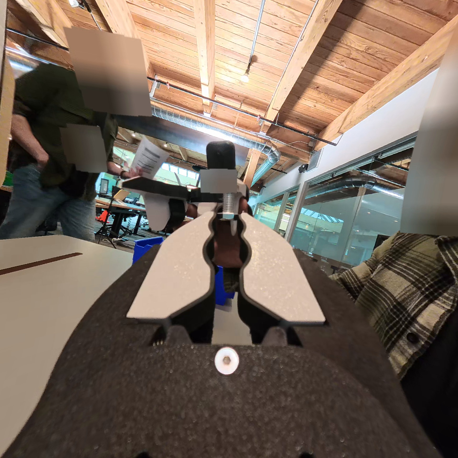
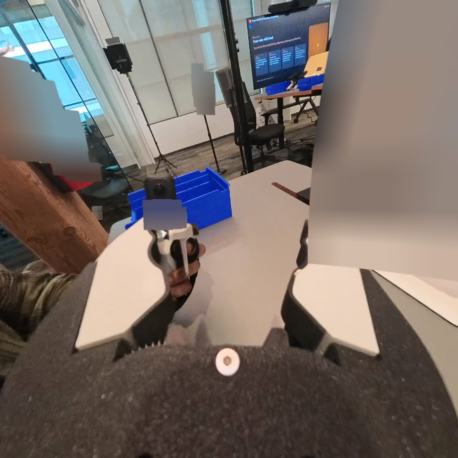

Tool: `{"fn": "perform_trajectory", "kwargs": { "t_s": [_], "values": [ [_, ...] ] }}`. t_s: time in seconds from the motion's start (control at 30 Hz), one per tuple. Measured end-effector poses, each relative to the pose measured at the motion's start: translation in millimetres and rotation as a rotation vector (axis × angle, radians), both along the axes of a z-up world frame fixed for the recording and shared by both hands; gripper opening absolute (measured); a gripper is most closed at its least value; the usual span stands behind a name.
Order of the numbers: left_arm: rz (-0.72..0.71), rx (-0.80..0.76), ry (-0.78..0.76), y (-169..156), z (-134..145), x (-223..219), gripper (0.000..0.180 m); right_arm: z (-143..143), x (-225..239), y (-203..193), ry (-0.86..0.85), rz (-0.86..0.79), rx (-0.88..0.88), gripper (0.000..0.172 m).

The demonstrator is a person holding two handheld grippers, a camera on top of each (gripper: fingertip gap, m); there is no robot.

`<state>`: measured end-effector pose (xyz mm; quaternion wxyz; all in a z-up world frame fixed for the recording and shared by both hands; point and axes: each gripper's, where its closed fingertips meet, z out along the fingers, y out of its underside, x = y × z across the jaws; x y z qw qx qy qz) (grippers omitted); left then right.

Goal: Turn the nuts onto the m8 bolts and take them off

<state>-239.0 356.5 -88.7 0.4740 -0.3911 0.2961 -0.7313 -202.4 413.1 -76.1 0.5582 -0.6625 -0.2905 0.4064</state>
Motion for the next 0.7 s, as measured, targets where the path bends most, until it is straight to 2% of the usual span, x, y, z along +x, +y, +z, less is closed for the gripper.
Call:
{"fn": "perform_trajectory", "kwargs": {
  "t_s": [0.17,0.2,0.23,0.33,0.47,0.53,0.6,0.7],
  "values": [
    [-0.017,0.005,0.001,-3,1,3,0.015,-4,-26,-10,-0.057,0.064,0.012,0.11],
    [-0.013,0.006,0.003,-3,1,3,0.015,-6,-21,-5,-0.075,0.037,0.015,0.114],
    [-0.01,0.011,0.003,-3,1,2,0.015,-7,-12,-1,-0.076,0.01,0.01,0.109],
    [-0.003,0.016,0.007,-3,1,1,0.015,1,4,-1,-0.012,0.004,0.009,0.109],
    [-0.024,0.012,0.007,-4,1,5,0.014,3,-25,-17,-0.034,0.089,0.021,0.11],
    [-0.018,0.015,0.009,-6,1,6,0.015,-2,-18,-8,-0.074,0.041,0.025,0.113],
    [-0.016,0.019,0.005,-6,2,3,0.015,-4,0,0,-0.063,-0.006,0.009,0.109],
    [-0.011,0.021,0.007,-4,2,2,0.015,5,2,-7,0.003,0.024,0.007,0.108]
  ]
}}
